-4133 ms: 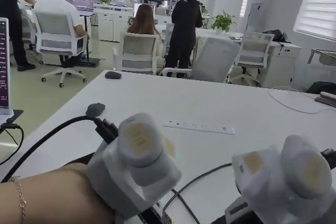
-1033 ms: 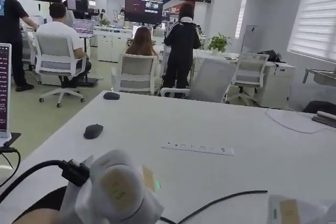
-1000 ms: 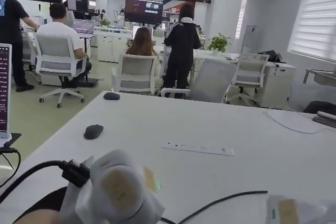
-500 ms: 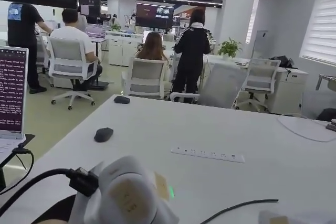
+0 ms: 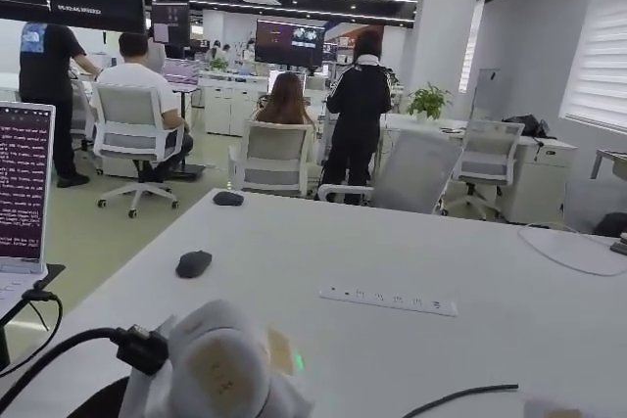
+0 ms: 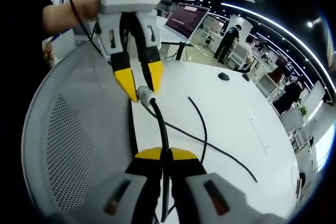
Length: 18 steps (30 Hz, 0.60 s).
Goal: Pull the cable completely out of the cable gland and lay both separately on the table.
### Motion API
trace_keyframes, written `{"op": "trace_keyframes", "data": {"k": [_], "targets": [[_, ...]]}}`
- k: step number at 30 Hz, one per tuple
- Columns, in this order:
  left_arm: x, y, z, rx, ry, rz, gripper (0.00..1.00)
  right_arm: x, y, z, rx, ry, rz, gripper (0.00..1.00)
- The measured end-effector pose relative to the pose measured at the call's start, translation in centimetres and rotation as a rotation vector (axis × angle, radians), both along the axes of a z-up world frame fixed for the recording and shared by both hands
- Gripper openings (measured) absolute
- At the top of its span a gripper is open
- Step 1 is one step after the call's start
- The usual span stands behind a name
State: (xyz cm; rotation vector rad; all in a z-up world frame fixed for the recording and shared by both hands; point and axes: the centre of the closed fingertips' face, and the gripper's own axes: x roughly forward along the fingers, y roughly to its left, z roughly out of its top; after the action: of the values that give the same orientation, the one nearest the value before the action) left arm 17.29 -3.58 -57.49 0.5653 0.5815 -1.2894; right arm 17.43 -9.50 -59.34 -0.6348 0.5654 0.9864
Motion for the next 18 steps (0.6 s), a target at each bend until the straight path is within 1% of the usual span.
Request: {"op": "trace_keyframes", "data": {"k": [1,2,3,4,5,7,10,12,14,15,16,18], "targets": [[-0.1,-0.1,0.2,-0.019,0.013,0.005,0.16,0.0,-0.2,0.0,0.006,0.000,0.001,0.02],[0.0,-0.1,0.4,-0.021,0.009,0.004,0.16,0.0,-0.2,0.0,0.008,0.001,0.002,0.02],[0.5,0.7,-0.1,0.032,-0.016,0.017,0.16,0.3,-1.0,-0.2,-0.022,-0.003,-0.018,0.02],[0.9,1.1,-0.4,0.057,-0.042,0.012,0.16,0.4,-1.4,-0.3,-0.034,-0.006,-0.025,0.02],[0.9,1.2,-0.6,0.047,-0.022,0.026,0.16,0.6,-1.9,-0.4,-0.032,0.000,-0.035,0.02],[1.1,1.5,-0.4,0.034,-0.011,0.038,0.16,0.8,-2.5,-0.3,-0.022,0.001,-0.053,0.02],[1.4,2.0,-0.4,0.055,-0.021,0.046,0.16,1.1,-3.8,-0.6,-0.038,0.001,-0.077,0.02],[1.6,2.3,-0.4,0.058,-0.021,0.056,0.16,1.3,-4.5,-0.9,-0.044,0.007,-0.094,0.02],[1.6,2.4,-0.5,0.062,-0.019,0.062,0.16,1.4,-4.9,-1.5,-0.041,0.012,-0.103,0.02],[1.7,2.4,-0.5,0.073,-0.023,0.061,0.16,1.4,-5.2,-2.1,-0.060,0.024,-0.104,0.02],[1.7,2.4,-0.6,0.083,-0.030,0.060,0.16,1.4,-5.4,-2.5,-0.074,0.024,-0.104,0.02],[1.8,2.4,-0.6,0.094,-0.038,0.059,0.16,1.5,-5.9,-3.1,-0.085,0.034,-0.114,0.02]]}}
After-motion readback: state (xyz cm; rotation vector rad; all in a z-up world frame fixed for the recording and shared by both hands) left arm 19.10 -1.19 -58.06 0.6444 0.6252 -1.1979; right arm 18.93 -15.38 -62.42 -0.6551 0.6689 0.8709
